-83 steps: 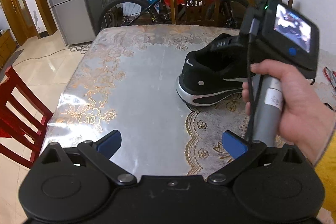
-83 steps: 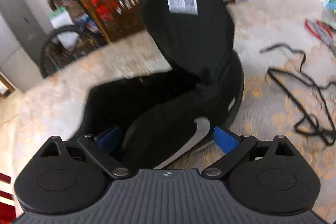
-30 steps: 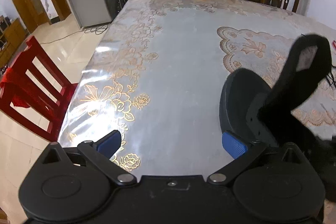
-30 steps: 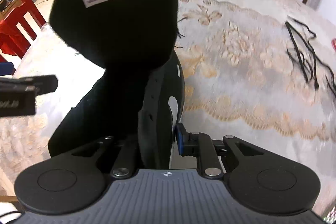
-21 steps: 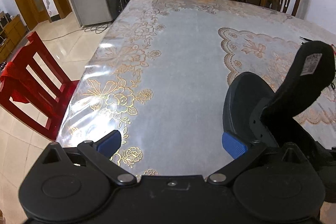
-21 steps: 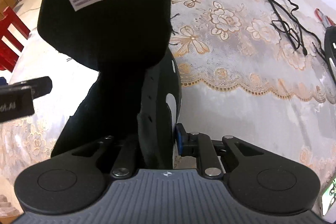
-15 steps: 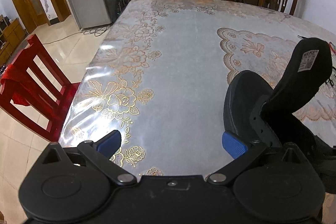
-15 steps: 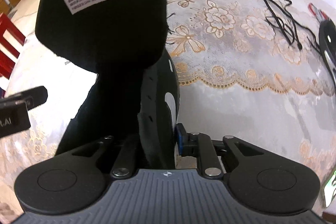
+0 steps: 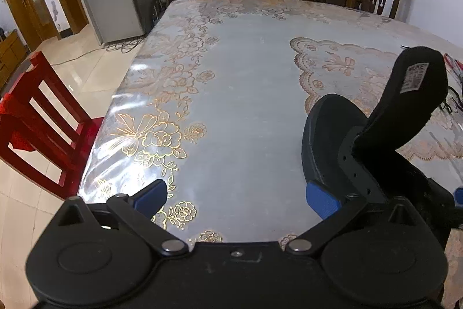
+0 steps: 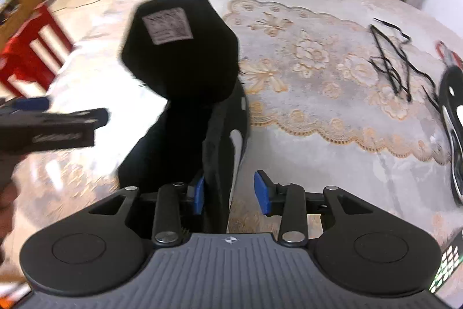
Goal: Lace up shoes with both hands
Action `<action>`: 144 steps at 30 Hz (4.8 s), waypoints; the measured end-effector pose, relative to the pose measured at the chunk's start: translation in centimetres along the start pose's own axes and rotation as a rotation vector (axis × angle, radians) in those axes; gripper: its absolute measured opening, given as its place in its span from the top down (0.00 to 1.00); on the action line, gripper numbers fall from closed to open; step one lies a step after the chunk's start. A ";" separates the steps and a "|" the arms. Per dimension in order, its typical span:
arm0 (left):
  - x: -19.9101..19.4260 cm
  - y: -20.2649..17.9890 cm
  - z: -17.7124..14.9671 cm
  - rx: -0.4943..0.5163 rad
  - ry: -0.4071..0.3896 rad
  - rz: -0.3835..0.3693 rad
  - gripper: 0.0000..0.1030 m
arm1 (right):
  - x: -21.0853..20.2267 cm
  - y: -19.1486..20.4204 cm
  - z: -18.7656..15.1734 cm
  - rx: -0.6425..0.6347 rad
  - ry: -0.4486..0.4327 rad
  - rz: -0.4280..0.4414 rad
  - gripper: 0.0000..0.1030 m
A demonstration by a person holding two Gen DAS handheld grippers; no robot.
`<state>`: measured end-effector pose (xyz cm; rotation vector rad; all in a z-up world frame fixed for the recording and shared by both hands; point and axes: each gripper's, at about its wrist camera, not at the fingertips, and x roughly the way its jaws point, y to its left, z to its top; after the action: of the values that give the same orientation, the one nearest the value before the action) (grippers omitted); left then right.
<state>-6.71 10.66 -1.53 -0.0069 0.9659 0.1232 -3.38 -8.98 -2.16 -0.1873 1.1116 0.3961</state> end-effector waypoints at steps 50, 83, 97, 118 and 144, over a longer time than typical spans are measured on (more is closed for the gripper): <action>-1.2 -2.6 -2.2 -0.080 0.031 -0.141 0.00 | 2.4 4.0 6.4 -0.628 0.218 0.271 0.88; -4.8 -6.7 2.2 0.201 -0.059 -0.341 0.01 | -2.9 -1.4 -6.1 -0.302 -0.245 0.071 0.53; 2.6 -7.9 2.1 0.208 0.144 -0.186 0.03 | 1.4 -10.0 -8.7 0.474 -0.291 0.570 0.74; 2.8 -12.4 6.9 0.400 0.242 -0.179 0.00 | -0.1 -2.7 -6.4 0.027 -0.364 0.258 0.74; -4.2 -7.4 -0.5 0.329 0.047 -0.277 0.07 | -3.1 -8.4 -5.4 0.524 -0.323 0.548 0.63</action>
<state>-8.72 2.84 1.30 0.1586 1.0140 -0.2925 -5.66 -19.19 -2.11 0.6370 0.8988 0.5794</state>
